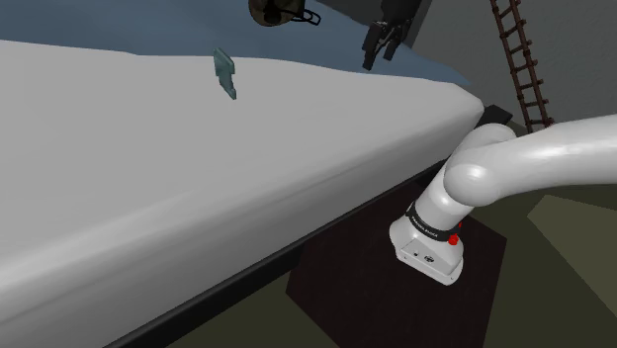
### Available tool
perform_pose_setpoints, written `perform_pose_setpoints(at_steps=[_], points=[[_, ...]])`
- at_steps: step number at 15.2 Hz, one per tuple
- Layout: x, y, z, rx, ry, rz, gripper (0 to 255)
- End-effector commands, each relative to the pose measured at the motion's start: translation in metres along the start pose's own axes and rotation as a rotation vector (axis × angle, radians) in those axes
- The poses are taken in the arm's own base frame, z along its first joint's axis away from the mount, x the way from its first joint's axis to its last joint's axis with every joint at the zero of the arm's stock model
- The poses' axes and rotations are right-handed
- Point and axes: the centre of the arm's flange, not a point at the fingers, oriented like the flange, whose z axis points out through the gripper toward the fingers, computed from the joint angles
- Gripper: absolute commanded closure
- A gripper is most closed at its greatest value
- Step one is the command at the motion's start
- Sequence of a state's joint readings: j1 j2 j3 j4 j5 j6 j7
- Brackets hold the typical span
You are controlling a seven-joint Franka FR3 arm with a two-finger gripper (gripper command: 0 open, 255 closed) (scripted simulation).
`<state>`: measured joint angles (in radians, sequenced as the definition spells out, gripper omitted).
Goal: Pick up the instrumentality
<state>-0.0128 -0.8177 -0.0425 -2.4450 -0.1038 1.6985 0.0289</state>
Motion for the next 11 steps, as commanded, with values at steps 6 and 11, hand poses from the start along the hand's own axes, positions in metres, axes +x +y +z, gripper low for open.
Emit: perform_pose_setpoints(at_steps=[6,11], points=[[0.046,-0.046,0.006,0.012,-0.004,0.035,0],[0.093,-0.090,0.011,0.024,-0.009,0.070,0]])
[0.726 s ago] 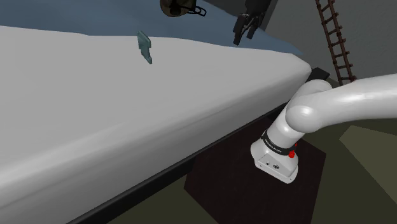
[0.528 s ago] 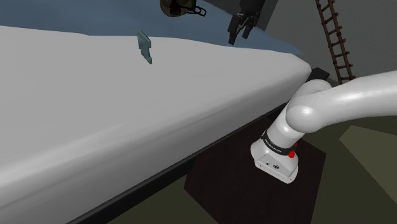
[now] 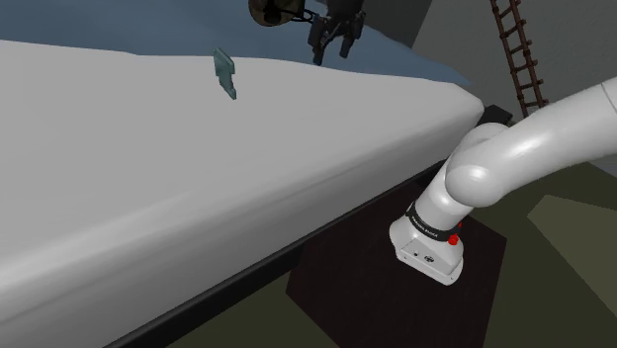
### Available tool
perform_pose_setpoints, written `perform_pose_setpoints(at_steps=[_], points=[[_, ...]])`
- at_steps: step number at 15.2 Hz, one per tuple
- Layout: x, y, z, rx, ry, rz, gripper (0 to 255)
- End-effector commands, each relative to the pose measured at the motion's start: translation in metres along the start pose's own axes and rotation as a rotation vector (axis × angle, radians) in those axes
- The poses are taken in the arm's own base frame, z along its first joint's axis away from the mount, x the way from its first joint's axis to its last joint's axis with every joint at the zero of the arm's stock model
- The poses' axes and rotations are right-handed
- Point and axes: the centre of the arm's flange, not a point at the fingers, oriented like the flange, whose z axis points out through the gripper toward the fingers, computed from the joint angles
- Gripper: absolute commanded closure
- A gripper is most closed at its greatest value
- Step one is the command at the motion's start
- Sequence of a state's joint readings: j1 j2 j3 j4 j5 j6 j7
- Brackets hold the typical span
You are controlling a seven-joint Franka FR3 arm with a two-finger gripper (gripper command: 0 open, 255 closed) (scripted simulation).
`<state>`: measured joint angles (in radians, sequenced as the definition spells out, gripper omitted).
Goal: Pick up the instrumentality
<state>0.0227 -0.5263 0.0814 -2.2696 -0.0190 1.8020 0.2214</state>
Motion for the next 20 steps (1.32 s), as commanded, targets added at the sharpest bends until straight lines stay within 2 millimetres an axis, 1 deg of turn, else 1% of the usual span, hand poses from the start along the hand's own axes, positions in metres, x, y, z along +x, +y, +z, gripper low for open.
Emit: perform_pose_setpoints(at_steps=[1,10,18,19,20], points=[[0.019,-0.019,0.003,0.006,-0.002,0.015,0],[0.104,-0.099,0.013,0.027,-0.010,0.078,0],[0.183,-0.166,0.021,0.046,-0.016,0.134,0],[0.188,-0.170,0.021,0.048,-0.017,0.137,0],[0.188,-0.170,0.026,0.048,-0.017,0.137,0]])
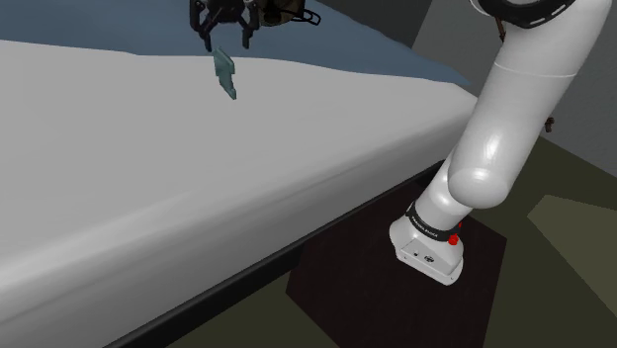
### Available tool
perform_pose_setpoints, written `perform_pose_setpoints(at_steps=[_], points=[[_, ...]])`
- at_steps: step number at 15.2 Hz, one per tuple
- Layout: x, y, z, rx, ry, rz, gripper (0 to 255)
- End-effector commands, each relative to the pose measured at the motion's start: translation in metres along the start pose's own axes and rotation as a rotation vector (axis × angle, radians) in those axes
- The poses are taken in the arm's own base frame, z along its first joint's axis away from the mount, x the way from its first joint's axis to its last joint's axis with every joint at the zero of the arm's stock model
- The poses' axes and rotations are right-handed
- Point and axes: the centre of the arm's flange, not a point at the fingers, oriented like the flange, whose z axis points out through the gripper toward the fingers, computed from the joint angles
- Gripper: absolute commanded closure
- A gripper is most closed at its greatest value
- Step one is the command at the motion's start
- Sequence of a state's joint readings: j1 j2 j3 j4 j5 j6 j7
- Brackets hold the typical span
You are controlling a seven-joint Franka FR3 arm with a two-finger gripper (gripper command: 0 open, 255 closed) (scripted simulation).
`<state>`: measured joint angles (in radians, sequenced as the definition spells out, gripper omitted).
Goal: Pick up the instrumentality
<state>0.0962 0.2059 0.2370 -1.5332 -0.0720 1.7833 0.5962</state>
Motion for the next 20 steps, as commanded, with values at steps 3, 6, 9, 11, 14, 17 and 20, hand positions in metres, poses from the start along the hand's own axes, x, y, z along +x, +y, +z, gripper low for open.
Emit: perform_pose_setpoints(at_steps=[3,6,9,11,14,17,20], points=[[0.003,-0.002,0.019,0.001,0.000,0.004,0],[0.002,-0.002,0.035,0.001,0.000,0.004,0],[0.003,-0.001,0.038,0.001,0.000,0.003,255],[0.002,-0.001,0.038,0.001,0.000,0.003,255],[0.002,-0.002,0.038,0.001,0.000,0.003,255],[0.002,-0.001,0.038,0.001,0.000,0.003,255],[0.003,-0.002,0.028,0.001,0.000,0.004,255]])
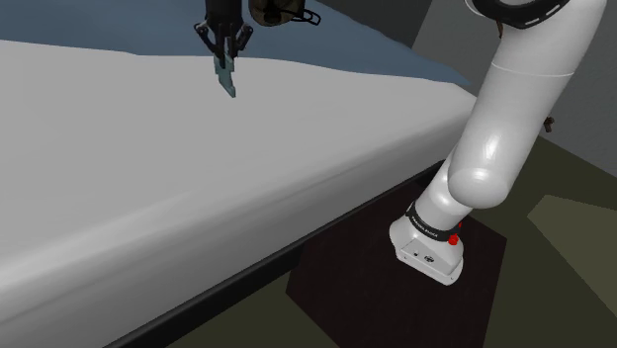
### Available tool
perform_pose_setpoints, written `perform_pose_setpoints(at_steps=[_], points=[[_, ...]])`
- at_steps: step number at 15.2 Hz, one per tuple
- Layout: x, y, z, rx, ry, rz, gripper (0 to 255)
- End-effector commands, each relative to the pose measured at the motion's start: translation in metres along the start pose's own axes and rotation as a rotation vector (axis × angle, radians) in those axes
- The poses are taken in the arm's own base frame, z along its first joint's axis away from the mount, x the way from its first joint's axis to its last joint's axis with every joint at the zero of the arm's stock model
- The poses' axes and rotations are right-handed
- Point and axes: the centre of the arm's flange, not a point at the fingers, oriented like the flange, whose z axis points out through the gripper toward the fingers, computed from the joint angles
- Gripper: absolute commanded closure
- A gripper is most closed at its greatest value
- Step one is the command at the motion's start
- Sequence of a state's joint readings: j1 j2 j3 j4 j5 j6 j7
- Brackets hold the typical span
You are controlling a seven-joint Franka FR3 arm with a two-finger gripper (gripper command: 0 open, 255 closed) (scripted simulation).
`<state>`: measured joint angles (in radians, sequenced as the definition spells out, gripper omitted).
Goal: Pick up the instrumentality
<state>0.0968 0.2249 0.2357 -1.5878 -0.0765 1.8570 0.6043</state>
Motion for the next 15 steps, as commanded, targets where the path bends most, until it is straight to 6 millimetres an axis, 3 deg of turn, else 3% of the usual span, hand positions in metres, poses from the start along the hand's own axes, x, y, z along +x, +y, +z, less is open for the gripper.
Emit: perform_pose_setpoints(at_steps=[1,13,15], points=[[0.000,0.001,-0.009,0.000,0.000,0.000,255],[0.003,0.000,-0.073,0.000,0.000,0.000,255],[0.004,0.000,-0.073,0.000,0.000,0.000,255]])
